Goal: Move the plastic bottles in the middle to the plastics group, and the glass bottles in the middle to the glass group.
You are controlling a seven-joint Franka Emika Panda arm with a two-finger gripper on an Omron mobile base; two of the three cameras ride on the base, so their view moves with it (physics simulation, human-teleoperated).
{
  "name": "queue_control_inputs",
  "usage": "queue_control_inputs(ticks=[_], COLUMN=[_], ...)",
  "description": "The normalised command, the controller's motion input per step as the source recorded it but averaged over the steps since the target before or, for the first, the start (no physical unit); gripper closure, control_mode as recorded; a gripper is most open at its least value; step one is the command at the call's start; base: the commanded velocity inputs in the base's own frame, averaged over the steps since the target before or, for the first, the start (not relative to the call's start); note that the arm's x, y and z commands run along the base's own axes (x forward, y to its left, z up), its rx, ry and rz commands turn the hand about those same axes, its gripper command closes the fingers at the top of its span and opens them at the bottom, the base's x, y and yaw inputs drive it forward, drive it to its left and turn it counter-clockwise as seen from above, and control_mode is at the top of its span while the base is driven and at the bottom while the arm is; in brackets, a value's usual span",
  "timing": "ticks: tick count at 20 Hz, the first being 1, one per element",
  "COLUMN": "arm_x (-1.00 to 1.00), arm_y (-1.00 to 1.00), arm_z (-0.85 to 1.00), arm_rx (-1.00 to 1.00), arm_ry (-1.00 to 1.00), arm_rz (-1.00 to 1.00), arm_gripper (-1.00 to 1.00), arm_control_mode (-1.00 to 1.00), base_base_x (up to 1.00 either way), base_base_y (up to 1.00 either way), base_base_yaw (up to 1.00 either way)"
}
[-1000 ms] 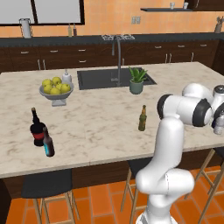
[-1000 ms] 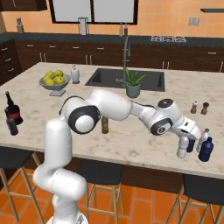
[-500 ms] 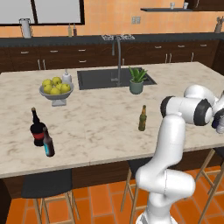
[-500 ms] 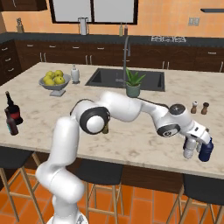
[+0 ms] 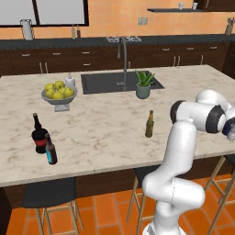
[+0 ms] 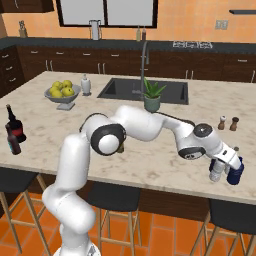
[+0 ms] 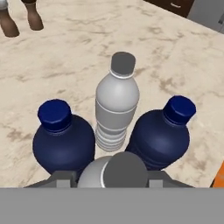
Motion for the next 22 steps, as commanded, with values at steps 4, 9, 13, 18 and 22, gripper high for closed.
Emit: queue_control_inputs(ticks=[4, 9, 13, 18, 22], arm_x=[0.04, 0.03, 0.08, 0.0, 0.0], arm_y=[0.31, 0.06, -0.01, -0.01, 0.0], arm_z=[-0.43, -0.31, -0.02, 0.1, 0.16], arm_rx=[0.0, 0.0, 0.0, 0.0, 0.0], arm_ry=[0.0, 0.01, 0.01, 0.04, 0.05], arm_rz=[-0.08, -0.03, 0.0, 0.03, 0.01], arm_gripper=[1.0, -1.0, -1.0, -1.0, -1.0], arm_control_mode=[-1.0, -1.0, -1.0, -1.0, -1.0], base_base_x=[0.0, 0.0, 0.0, 0.0, 0.0], base_base_y=[0.0, 0.0, 0.0, 0.0, 0.0], base_base_yaw=[0.0, 0.0, 0.0, 0.0, 0.0])
